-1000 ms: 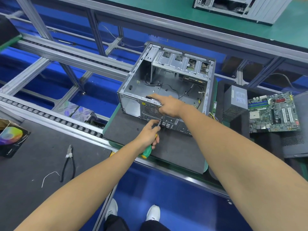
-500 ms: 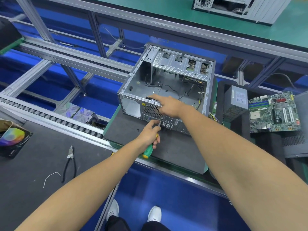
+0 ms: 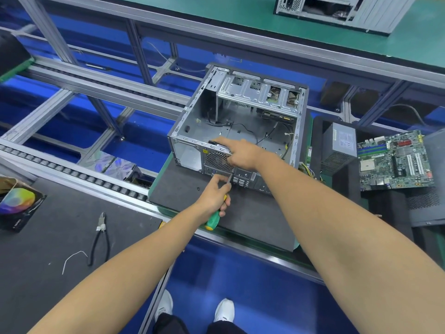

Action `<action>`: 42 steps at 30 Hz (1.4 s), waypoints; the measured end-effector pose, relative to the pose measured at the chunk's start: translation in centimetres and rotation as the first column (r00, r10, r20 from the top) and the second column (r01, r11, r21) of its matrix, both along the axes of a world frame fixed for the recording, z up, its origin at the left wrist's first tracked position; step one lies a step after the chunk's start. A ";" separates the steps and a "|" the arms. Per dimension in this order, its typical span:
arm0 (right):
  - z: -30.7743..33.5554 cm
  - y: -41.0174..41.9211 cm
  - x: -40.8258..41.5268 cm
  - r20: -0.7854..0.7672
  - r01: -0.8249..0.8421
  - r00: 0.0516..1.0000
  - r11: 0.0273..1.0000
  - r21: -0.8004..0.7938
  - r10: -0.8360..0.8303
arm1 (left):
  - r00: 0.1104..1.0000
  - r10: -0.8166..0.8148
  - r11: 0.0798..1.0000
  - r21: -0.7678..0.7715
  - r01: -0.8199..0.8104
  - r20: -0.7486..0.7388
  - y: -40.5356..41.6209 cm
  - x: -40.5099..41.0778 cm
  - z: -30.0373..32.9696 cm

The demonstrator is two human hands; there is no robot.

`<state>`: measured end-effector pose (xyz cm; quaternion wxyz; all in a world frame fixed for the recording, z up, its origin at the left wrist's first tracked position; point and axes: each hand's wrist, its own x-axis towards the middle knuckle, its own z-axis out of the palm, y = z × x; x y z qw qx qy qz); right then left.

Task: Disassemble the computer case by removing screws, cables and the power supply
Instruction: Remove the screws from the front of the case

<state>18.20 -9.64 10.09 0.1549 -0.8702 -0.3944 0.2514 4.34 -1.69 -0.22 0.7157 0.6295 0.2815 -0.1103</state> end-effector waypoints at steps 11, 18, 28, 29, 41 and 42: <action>-0.1 0.0 0.1 0.011 -0.015 1.000 1.000 0.014 0.015 | 0.985 0.157 0.985 0.054 -0.161 0.076 -0.7 -0.3 -1.1; -0.6 0.2 0.2 0.016 -0.010 1.000 1.000 0.006 0.010 | 0.971 0.239 0.962 0.143 -0.232 -0.033 -1.1 0.2 -0.9; -0.8 0.2 0.1 0.020 -0.002 1.000 1.000 0.016 0.002 | 0.987 0.154 0.988 0.001 -0.154 -0.042 -2.3 1.2 -0.4; -0.8 0.1 0.2 0.022 -0.001 1.000 1.000 0.016 0.001 | 0.989 0.127 0.987 -0.090 -0.133 -0.075 -1.5 1.1 -0.3; -0.7 0.4 -0.1 -0.003 0.040 0.999 0.999 0.023 -0.040 | 0.999 0.035 0.965 -0.263 -0.023 0.041 0.9 -1.5 -0.2; -0.7 0.4 -0.1 -0.005 0.045 0.999 0.999 0.020 -0.045 | 0.998 0.039 0.967 -0.253 -0.027 0.044 0.9 -1.7 -0.1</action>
